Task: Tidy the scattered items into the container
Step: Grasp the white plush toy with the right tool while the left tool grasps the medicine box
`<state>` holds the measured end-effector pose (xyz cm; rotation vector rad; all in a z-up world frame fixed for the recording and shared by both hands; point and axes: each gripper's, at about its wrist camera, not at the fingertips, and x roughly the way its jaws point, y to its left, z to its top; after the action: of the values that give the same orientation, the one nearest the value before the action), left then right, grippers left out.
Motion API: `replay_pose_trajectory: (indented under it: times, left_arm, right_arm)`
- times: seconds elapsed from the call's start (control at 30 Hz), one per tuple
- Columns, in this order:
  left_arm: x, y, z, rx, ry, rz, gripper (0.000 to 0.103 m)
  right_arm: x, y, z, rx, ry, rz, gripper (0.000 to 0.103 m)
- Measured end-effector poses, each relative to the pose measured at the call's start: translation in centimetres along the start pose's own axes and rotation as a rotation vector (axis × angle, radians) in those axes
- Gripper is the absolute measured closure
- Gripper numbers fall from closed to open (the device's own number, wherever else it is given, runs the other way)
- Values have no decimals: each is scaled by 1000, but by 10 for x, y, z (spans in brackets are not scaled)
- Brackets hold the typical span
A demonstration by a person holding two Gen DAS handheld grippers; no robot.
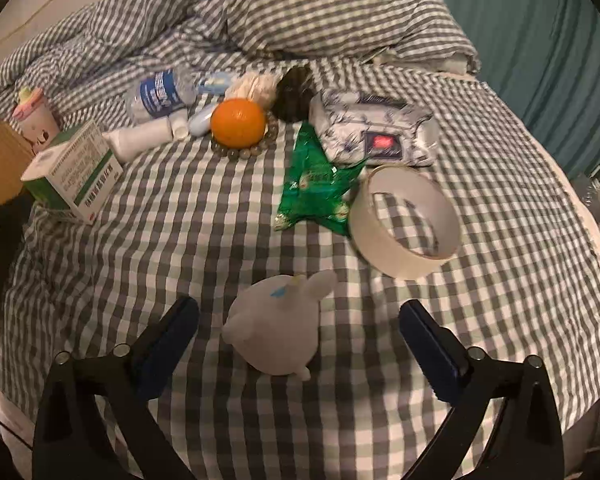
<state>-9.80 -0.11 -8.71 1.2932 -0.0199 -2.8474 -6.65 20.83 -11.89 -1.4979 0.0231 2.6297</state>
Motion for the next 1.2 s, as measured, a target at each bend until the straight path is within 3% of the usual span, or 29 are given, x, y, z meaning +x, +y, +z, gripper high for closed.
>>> replay_pose_trajectory:
  times: [0.07,0.13,0.2,0.5,0.67,0.77,0.87,1.2]
  left_arm:
    - [7,0,2,-2,7,11,0]
    - [13,1,4,-4,9,11,0]
    - [19,2,5,-2,12,14,0]
    - [55,6,13,4,17,2,0]
    - [92,7,21,15,64,40,0]
    - [102,14,24,-17,65,-3,1]
    - [101,13,26,-6,56,8,7]
    - [55,7,32,11,-8,-1,7]
  right_arm:
    - [7,2,1,-3,13,1,18]
    - [15,4,1,-4,42,11,41]
    - [19,4,-1,7,60,46,53]
    - [19,6,1,-2,55,52,53]
    - [19,6,4,-8,56,58,53]
    - [19,6,5,-10,57,59,53]
    - [18,7,7,-16,58,69,53]
    - [-21,15,26,-26,-26,79,53]
